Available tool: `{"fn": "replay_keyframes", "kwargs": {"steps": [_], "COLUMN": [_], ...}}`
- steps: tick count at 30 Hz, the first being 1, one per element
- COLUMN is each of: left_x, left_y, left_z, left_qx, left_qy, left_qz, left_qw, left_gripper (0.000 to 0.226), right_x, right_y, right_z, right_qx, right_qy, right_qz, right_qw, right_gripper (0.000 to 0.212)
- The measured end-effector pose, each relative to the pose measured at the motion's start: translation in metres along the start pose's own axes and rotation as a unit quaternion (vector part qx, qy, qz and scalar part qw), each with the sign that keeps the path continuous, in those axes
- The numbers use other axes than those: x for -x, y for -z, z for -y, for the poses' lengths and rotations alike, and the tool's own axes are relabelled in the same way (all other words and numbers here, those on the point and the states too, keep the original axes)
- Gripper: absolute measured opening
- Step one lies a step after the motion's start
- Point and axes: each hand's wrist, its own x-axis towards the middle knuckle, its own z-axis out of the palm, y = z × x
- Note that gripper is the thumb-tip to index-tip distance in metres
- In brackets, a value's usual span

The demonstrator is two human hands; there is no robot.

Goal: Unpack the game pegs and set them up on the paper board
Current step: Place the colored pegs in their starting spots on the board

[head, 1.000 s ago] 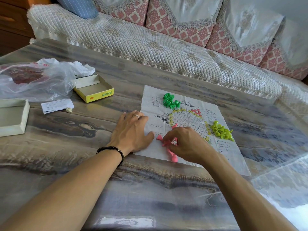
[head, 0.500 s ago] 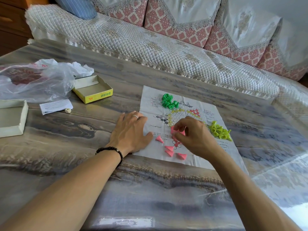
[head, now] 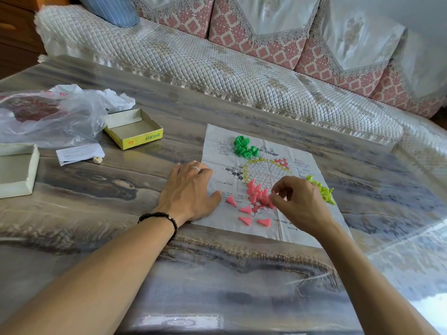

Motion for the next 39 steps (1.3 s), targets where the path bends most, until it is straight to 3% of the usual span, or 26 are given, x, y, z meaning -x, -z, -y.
{"fn": "replay_keyframes", "kwargs": {"steps": [4, 14, 29, 34, 39], "left_x": [0.000, 0.000, 0.000, -0.001, -0.001], "left_y": [0.000, -0.001, -0.002, -0.002, -0.001], "left_z": [0.000, 0.000, 0.000, 0.001, 0.000], "left_qx": [0.003, 0.004, -0.002, 0.002, 0.007], "left_qy": [0.005, 0.001, -0.002, 0.000, 0.001], "left_qz": [0.001, -0.006, -0.006, -0.007, -0.009], "left_qw": [1.000, 1.000, 1.000, 1.000, 1.000], "left_gripper": [0.070, 0.068, 0.064, 0.063, 0.067], "right_x": [-0.002, -0.005, -0.004, 0.000, 0.000], "right_y": [-0.006, -0.019, -0.014, -0.013, -0.023], "right_z": [0.003, -0.003, 0.008, 0.021, 0.034], "right_qx": [-0.013, 0.078, 0.056, 0.041, 0.099], "right_qy": [-0.004, 0.014, 0.020, 0.099, 0.124], "right_qz": [0.018, 0.055, 0.034, 0.047, 0.105], "right_qw": [1.000, 0.995, 0.998, 0.993, 0.982], "right_gripper": [0.009, 0.007, 0.017, 0.010, 0.022]}}
